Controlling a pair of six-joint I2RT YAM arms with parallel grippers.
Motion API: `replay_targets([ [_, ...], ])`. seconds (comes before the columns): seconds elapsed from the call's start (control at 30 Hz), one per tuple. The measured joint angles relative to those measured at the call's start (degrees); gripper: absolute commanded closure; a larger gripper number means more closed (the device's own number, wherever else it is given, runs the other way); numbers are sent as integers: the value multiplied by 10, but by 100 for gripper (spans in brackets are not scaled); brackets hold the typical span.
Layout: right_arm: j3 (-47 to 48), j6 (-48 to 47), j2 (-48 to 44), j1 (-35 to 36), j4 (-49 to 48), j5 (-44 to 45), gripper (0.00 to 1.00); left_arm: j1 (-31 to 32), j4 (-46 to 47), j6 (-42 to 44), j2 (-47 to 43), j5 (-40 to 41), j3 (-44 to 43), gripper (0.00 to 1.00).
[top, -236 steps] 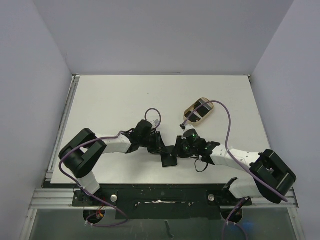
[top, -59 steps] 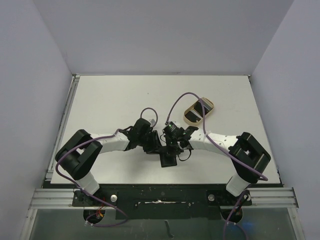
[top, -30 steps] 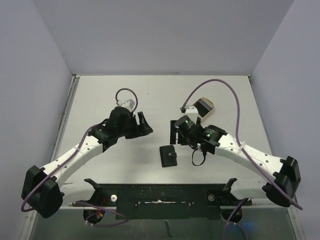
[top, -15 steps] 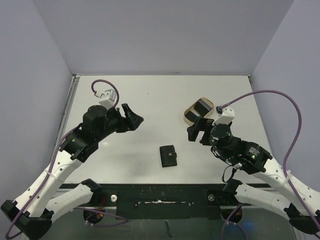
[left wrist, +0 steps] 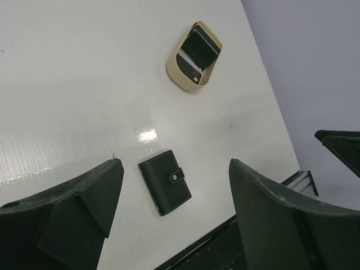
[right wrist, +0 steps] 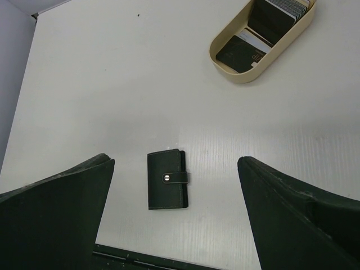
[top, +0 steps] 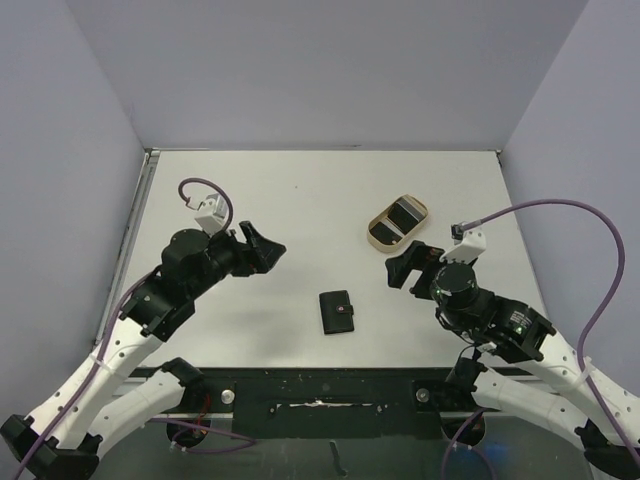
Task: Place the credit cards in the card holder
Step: Reset both arms
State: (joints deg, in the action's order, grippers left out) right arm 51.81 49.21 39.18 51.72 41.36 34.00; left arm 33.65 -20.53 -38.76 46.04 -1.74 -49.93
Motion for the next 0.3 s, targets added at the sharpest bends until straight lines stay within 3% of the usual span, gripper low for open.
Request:
replay_targets([
  [0.3,-13,21,-3,0,-4,1,2,0,32,-11,-12,-15,51,25],
])
